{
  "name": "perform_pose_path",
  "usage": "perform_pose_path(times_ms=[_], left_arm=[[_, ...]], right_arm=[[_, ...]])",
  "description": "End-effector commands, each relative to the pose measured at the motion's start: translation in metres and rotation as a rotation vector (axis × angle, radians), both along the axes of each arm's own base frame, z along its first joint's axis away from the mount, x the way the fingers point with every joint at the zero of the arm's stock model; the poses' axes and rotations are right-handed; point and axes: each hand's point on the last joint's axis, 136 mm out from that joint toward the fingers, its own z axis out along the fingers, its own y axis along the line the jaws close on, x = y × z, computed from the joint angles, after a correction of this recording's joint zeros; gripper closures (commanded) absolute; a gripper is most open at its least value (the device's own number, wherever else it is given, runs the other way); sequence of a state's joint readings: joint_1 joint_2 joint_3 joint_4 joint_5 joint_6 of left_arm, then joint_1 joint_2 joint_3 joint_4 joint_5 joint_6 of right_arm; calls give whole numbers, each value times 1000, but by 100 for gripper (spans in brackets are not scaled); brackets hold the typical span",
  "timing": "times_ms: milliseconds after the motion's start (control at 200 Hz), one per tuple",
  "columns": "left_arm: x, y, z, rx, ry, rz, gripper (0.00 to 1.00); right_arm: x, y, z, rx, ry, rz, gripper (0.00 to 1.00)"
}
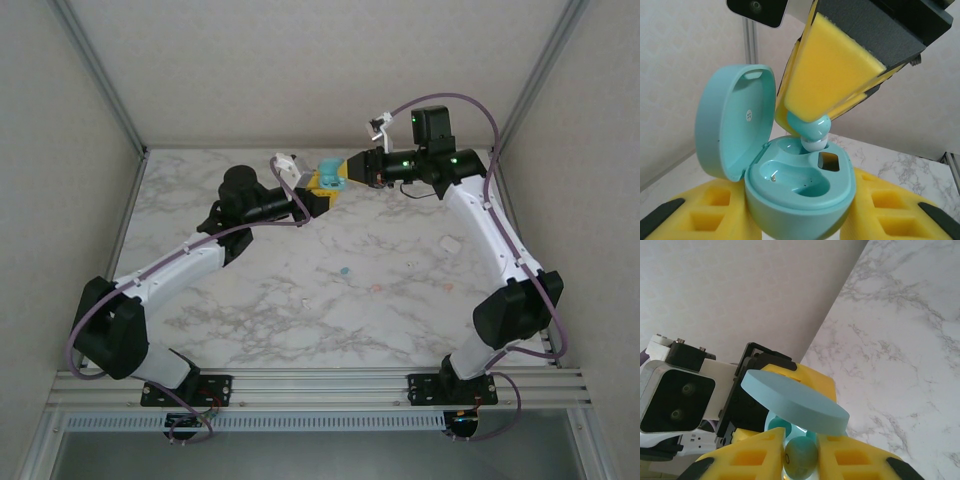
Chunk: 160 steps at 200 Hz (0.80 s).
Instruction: Insert the wireless bluetooth earbuds into the charging case
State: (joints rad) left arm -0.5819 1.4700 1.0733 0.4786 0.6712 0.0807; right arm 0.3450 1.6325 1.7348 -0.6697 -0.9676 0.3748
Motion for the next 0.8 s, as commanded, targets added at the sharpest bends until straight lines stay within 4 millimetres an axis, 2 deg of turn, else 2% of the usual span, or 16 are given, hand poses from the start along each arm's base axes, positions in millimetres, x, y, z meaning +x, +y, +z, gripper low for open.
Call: perform_pose_path(times_ms=[0,250,566,796], left_arm=[[-9,-7,36,-68,-80,-42,76],[-8,-8,37,-68,-81,-42,76],[-7,-7,35,-63,-79,-37,76],[-7,-6,31,-48,-76,-29,76]], right_arm=[[2,2,-4,-34,-3,-3,78],[5,2,-9,-74,-5,-27,73],[9,-2,-7,-99,-12,-57,72],[12,-4,6,-88,-37,-93,61]])
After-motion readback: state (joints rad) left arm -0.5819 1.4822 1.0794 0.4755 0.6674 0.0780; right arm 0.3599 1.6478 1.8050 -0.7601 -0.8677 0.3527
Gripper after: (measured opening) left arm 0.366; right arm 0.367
